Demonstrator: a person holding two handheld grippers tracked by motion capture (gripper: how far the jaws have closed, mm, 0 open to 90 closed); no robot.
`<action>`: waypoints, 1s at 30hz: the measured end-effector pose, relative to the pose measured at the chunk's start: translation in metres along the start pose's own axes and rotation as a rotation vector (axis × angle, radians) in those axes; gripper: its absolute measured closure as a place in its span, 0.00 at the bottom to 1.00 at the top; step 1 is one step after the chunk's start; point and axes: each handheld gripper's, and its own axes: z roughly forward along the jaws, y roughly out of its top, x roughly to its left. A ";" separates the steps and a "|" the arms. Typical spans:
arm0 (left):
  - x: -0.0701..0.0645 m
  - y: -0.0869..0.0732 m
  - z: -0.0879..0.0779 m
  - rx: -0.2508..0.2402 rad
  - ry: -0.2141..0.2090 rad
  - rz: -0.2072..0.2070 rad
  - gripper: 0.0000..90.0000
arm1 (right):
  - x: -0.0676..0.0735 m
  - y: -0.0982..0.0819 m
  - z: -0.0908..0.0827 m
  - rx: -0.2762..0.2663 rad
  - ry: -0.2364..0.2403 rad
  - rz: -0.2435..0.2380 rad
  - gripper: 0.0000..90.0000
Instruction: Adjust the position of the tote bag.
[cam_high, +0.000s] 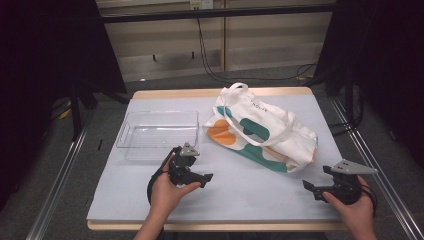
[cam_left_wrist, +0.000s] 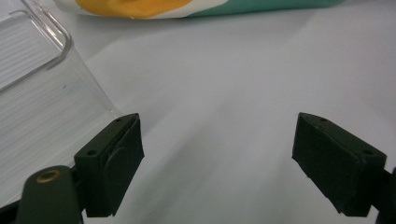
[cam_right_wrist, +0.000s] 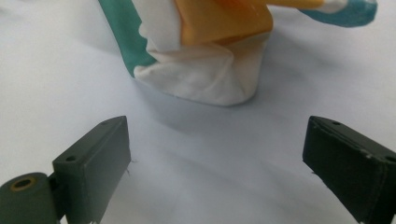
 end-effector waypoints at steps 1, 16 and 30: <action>0.000 0.000 0.000 -0.005 0.001 0.002 0.18 | 0.001 0.001 0.001 -0.002 0.000 -0.001 0.08; 0.004 -0.011 -0.009 0.001 0.026 -0.007 0.18 | 0.007 0.018 0.020 -0.033 0.013 -0.021 0.20; 0.003 -0.015 -0.007 0.009 0.018 -0.018 0.18 | 0.010 0.028 0.035 -0.020 -0.011 -0.017 0.21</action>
